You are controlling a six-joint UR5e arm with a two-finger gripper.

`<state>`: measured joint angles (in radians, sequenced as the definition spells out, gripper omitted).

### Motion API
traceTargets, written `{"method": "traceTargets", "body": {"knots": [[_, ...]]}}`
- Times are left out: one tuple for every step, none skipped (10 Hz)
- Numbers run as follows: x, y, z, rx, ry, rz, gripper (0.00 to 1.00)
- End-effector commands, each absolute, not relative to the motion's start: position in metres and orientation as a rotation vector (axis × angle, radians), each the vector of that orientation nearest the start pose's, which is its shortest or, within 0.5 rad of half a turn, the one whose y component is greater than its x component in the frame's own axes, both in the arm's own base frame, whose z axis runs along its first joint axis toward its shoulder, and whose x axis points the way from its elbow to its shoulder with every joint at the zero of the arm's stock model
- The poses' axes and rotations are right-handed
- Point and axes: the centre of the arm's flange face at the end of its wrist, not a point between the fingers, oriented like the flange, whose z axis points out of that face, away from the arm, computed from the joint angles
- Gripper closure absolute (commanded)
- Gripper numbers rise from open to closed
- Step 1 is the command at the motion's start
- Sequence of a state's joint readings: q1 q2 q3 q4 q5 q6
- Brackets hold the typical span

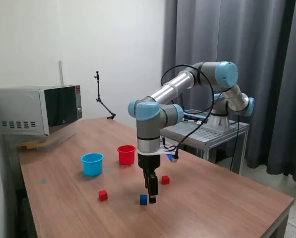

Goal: Place red objects in the red bin, and blue objects in the blue bin.

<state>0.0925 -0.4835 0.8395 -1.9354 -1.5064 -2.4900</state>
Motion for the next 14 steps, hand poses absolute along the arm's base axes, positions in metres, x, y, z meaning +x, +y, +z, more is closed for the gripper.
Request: {"method": "traceTargets", "body": {"knots": [[-0.831, -0.218, 0.114, -1.507, 2.787, -0.092, 0.00], [-0.831, -0.218, 0.112, -1.504, 2.788, -0.090, 0.00], [-0.831, -0.218, 0.108, -1.502, 2.784, -0.093, 0.00], [-0.831, -0.218, 0.102, -1.498, 2.778, -0.097, 0.00], [-0.830, -0.218, 0.095, -1.494, 2.772, -0.102, 0.00], [-0.830, -0.218, 0.094, -1.496, 2.771, -0.102, 0.00], [-0.831, -0.218, 0.094, -1.499, 2.771, -0.101, 0.00], [-0.831, -0.218, 0.095, -1.504, 2.770, -0.100, 0.00], [-0.833, -0.218, 0.097, -1.516, 2.770, -0.094, 0.00], [-0.837, -0.216, 0.105, -1.522, 2.779, -0.066, 0.00], [-0.840, -0.216, 0.110, -1.526, 2.786, -0.050, 0.00], [-0.840, -0.216, 0.112, -1.532, 2.787, -0.047, 0.00], [-0.840, -0.214, 0.112, -1.529, 2.786, -0.047, 0.00], [-0.839, -0.211, 0.111, -1.521, 2.782, -0.041, 0.00]]}}
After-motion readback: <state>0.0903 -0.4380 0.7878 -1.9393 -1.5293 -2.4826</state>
